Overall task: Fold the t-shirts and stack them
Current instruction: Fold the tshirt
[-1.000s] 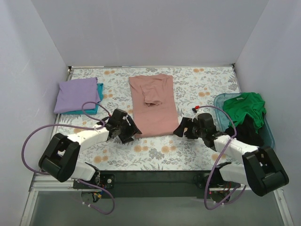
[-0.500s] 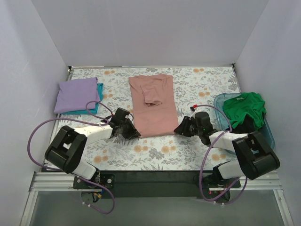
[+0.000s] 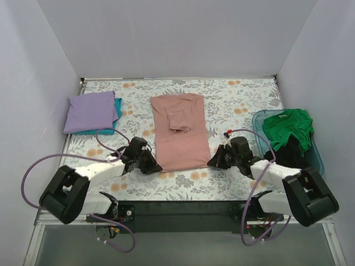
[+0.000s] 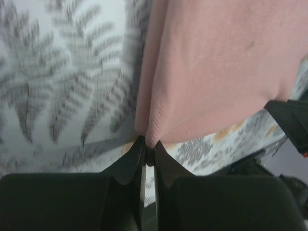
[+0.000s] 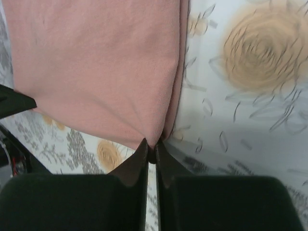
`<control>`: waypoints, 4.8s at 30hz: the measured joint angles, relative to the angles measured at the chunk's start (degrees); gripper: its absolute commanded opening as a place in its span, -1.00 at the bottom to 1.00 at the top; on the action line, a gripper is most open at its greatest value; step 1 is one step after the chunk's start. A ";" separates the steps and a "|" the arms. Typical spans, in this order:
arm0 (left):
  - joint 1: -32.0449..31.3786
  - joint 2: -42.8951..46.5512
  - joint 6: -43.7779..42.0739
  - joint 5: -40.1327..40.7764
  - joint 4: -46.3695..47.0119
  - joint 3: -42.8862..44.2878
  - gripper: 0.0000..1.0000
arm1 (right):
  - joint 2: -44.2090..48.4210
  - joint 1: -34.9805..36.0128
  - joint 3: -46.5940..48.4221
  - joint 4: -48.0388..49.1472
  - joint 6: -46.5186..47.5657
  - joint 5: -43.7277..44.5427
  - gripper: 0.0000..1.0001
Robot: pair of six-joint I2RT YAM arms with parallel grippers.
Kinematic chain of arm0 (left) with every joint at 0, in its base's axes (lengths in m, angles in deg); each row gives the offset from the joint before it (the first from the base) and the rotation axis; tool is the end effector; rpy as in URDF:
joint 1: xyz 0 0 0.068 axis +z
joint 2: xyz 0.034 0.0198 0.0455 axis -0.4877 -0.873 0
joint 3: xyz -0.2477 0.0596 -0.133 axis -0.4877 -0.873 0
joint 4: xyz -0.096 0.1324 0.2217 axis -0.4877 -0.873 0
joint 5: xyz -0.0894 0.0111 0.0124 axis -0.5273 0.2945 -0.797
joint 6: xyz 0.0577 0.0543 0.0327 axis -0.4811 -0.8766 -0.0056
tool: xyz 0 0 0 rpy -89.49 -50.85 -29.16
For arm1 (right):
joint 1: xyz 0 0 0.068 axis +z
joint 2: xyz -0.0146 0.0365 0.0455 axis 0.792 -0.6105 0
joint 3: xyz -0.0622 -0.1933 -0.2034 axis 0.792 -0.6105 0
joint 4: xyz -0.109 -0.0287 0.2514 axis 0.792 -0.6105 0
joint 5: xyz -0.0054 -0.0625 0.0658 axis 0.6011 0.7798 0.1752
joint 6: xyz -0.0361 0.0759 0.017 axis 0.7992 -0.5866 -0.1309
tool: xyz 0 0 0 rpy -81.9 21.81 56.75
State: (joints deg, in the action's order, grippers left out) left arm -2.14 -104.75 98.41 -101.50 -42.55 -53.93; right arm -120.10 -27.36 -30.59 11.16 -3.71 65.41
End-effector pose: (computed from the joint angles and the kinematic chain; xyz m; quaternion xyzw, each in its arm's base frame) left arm 0.2055 -0.1436 0.1061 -0.4906 0.8220 -0.2876 0.0287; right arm 0.2207 0.1273 0.1123 0.0222 0.8963 0.3290 0.2966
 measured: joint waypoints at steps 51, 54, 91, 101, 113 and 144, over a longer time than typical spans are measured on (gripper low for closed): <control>0.13 6.54 1.92 10.62 -22.03 27.19 -1.00 | 5.38 3.61 40.46 -36.44 8.72 15.82 -0.97; 2.08 2.69 1.36 10.60 -21.66 29.53 -1.00 | 0.50 1.84 43.87 -35.12 10.05 13.94 -0.97; 16.92 -35.76 -2.40 9.11 -15.80 51.34 -0.88 | -47.21 -8.11 76.52 -29.09 12.17 -6.54 -0.97; 17.07 -37.53 -5.29 6.97 -12.92 52.72 -0.26 | -49.09 -8.52 78.90 -29.09 10.34 -2.16 -0.97; 17.86 -37.48 -10.34 6.38 -12.15 52.76 0.94 | -49.09 -11.52 78.95 -29.09 9.33 3.02 0.97; 11.13 -33.75 -9.92 -2.12 0.81 39.36 0.96 | -36.22 -5.01 43.58 -6.97 11.56 -10.16 0.97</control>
State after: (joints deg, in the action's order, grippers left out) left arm 8.98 -138.50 88.49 -103.62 -41.74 -14.57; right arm -156.32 -32.36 12.99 4.19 7.85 55.25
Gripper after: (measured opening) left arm 0.981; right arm 0.983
